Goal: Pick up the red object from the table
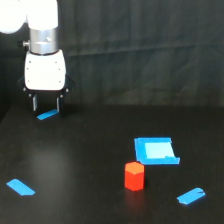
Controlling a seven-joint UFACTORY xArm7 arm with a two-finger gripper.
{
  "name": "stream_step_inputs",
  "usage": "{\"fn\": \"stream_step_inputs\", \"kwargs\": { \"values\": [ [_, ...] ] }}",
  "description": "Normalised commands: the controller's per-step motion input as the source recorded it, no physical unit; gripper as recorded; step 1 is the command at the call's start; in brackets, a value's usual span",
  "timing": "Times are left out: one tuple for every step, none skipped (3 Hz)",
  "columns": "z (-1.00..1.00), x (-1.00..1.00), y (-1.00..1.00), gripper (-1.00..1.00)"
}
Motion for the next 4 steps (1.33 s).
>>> {"fn": "stream_step_inputs", "kwargs": {
  "values": [
    [-0.04, 0.09, -0.15, 0.96],
    [-0.13, 0.61, -0.58, 1.0],
    [0.03, 0.89, -0.82, 0.89],
    [0.01, 0.94, -0.86, 0.97]
  ]
}}
